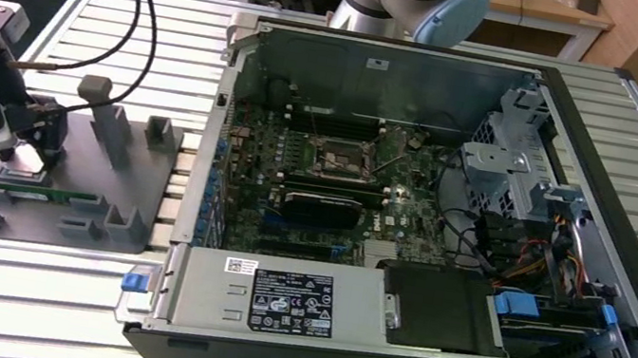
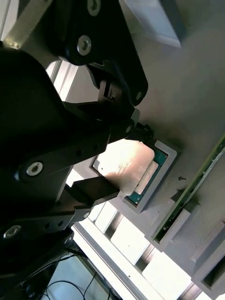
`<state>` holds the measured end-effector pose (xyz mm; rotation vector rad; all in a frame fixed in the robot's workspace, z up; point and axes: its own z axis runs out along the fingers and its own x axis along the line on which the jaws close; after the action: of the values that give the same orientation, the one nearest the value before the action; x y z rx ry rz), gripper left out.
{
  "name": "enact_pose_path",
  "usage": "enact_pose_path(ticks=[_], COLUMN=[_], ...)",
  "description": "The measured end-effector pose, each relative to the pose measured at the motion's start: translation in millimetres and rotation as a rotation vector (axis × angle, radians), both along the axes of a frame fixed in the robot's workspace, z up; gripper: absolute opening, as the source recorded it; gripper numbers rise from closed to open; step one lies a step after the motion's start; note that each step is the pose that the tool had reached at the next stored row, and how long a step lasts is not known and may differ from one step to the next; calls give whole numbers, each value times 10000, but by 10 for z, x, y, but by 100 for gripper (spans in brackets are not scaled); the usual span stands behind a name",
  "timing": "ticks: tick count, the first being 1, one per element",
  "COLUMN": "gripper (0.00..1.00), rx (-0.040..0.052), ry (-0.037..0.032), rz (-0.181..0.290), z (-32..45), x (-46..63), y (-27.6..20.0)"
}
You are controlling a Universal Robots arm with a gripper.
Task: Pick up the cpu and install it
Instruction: 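Pick up the cpu and move it towards the insertion slot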
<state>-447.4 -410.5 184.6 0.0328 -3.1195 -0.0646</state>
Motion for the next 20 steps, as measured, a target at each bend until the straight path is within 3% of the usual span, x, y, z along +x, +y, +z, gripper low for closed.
enact_pose_path(ticks=[2, 10, 17, 20], gripper=[53, 53, 53, 53], rx=[-1, -1, 0, -2], ry=[0, -1, -2, 1], rz=[0, 0, 0, 0], z=[0, 143, 152, 191], x=[0, 0, 0, 0], y=[0, 0, 0, 0])
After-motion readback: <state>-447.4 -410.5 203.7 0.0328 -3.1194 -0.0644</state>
